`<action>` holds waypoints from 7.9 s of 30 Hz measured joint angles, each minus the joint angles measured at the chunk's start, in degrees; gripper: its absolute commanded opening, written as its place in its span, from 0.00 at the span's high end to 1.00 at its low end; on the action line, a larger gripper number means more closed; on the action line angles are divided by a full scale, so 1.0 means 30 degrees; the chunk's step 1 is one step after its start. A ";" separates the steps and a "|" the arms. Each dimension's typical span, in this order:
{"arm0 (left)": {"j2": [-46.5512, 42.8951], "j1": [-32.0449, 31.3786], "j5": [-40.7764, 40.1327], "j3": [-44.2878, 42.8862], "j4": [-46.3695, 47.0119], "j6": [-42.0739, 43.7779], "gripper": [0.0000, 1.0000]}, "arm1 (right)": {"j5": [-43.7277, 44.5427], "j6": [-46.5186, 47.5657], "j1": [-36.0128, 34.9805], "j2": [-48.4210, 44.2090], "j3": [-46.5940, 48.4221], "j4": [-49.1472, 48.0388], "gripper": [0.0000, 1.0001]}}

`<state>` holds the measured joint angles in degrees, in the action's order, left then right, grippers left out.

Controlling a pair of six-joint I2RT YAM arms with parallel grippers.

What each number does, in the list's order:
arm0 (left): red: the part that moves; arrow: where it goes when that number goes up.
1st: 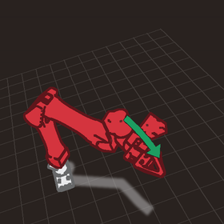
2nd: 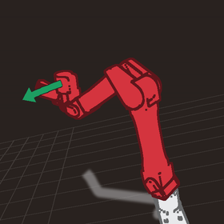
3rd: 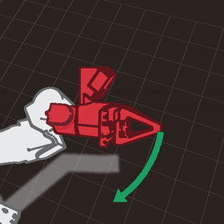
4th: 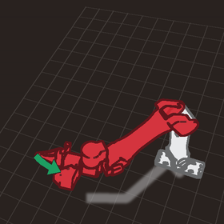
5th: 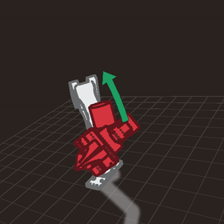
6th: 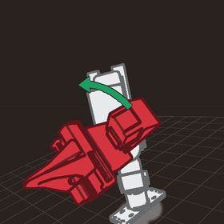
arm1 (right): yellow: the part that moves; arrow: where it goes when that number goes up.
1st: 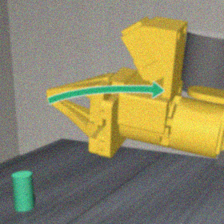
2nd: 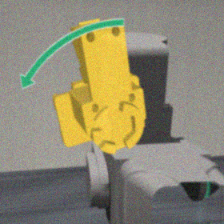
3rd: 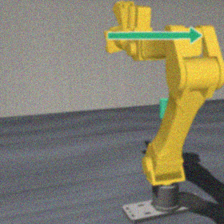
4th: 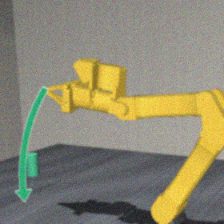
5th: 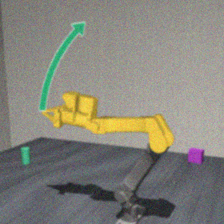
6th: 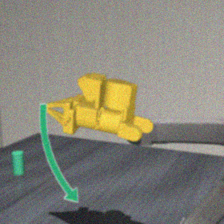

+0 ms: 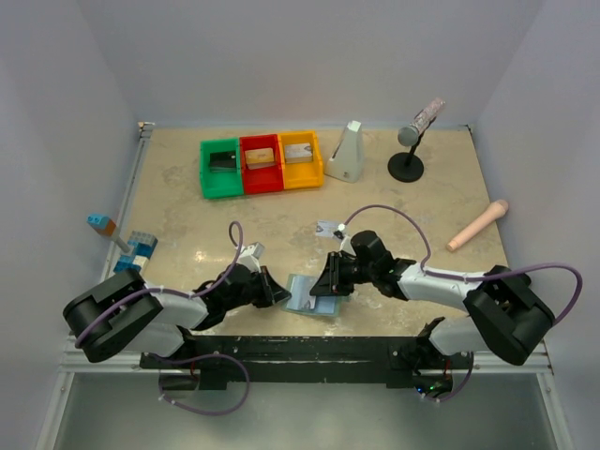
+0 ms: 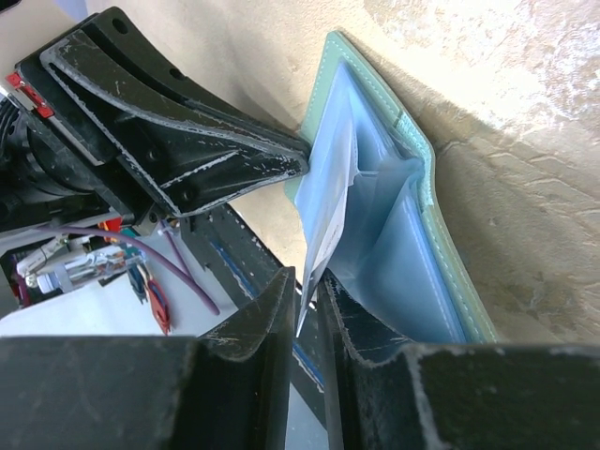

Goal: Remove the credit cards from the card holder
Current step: Remove the credit card from the card holder, then place the credit card at the center of the board.

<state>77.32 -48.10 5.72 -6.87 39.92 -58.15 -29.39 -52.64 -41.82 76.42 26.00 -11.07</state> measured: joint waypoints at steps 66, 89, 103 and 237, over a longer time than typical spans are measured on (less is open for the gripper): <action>-1.1555 0.0262 -0.0583 0.0335 -0.4146 0.2164 0.42 | 0.0073 1.0309 0.2091 -0.7985 0.7519 1.6917 1.00; -0.5763 0.0525 0.9981 -0.1122 0.7220 0.1224 0.42 | -0.5639 1.3799 0.0583 -0.6076 0.8553 1.8659 1.00; -0.5311 0.0131 1.0746 -0.1996 0.5158 0.1931 0.64 | -0.5581 1.4491 -0.0532 -0.4605 1.0112 1.9271 1.00; -2.1551 0.0648 -0.5246 0.1005 -1.5183 -0.2739 0.31 | 0.0408 0.7490 0.7053 0.6579 1.2109 1.1817 1.00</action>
<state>12.67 -46.15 -10.02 -3.86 -5.63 -66.37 -28.16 -30.17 -20.67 96.16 62.33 24.38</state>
